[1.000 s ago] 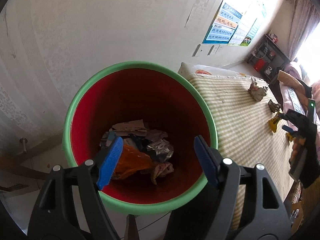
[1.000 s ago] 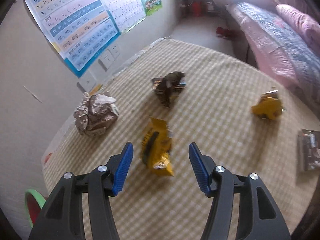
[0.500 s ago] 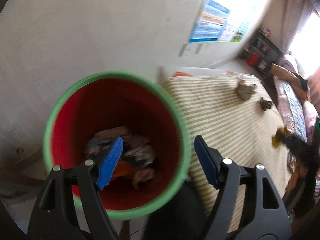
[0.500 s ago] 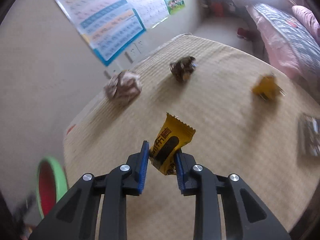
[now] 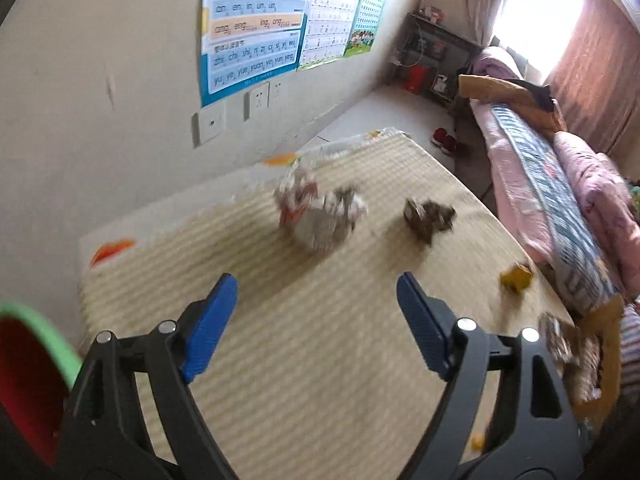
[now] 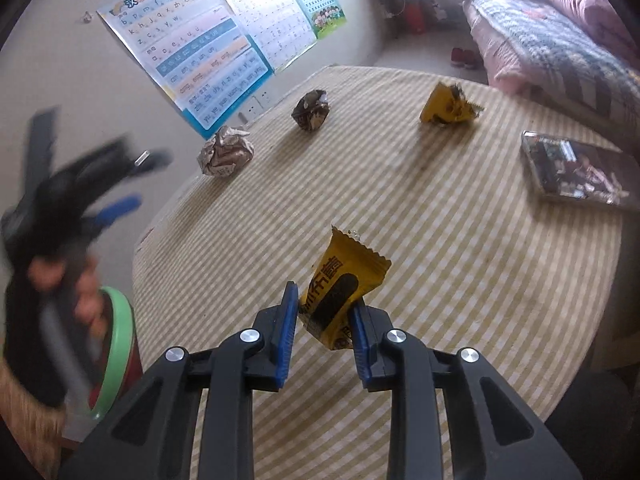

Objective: Collect trash
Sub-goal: 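Grasp the crumpled newspaper ball with the left tool and lift it, then carry the newspaper ball with the left tool to the bin while the right tool carries the yellow wrapper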

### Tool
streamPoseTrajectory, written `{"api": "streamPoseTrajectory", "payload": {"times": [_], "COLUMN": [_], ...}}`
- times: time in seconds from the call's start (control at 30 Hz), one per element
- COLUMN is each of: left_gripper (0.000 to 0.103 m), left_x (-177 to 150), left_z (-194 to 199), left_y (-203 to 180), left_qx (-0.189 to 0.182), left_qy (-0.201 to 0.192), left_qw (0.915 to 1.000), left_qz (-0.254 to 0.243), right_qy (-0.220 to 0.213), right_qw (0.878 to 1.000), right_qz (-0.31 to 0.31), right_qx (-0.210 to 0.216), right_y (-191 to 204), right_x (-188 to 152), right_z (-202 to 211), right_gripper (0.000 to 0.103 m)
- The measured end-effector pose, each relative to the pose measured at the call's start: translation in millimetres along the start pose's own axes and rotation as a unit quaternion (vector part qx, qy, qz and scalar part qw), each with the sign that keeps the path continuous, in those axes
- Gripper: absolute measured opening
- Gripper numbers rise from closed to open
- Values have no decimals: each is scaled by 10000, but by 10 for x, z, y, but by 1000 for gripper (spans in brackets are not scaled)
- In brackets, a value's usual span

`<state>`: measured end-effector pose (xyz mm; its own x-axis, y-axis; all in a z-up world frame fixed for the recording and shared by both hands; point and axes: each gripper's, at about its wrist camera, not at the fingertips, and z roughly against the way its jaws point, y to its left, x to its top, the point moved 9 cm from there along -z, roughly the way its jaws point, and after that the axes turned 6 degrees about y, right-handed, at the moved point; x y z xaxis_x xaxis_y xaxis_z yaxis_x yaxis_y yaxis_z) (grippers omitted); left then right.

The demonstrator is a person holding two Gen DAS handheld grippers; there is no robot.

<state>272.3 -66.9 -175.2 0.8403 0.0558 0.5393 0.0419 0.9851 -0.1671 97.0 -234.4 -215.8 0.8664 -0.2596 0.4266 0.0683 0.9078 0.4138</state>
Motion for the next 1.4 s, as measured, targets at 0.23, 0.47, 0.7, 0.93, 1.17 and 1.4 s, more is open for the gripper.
{"api": "streamPoseTrajectory", "payload": {"times": [0.23,0.47,0.7,0.93,1.17,1.4], "left_gripper": [79,83,68,38,38,40], "left_x": [431,421,466,313,-303,-1090], "left_z": [-453,-834,-995,-821,-243,308], "left_y": [24,-73,-19,-195,-394,-252], "left_qx": [166,276,-102,-737,-598,-203], "left_qy": [-1,375,601,642,474,525], "left_qw": [9993,9926,9970,9949,9942,9944], "left_qz": [-326,-1123,-483,-268,-752,-894], "right_qy": [9,161,218,247,235,267], "right_qw": [9996,9977,9975,9979,9987,9995], "right_qz": [-137,-466,-437,-370,-264,-29], "right_qx": [258,475,518,474,362,183], "right_y": [-103,-243,-230,-211,-178,-112], "right_x": [30,36,27,20,21,0], "right_z": [4,-40,-49,-82,-107,-155], "right_gripper": [26,27,27,27,27,26]}}
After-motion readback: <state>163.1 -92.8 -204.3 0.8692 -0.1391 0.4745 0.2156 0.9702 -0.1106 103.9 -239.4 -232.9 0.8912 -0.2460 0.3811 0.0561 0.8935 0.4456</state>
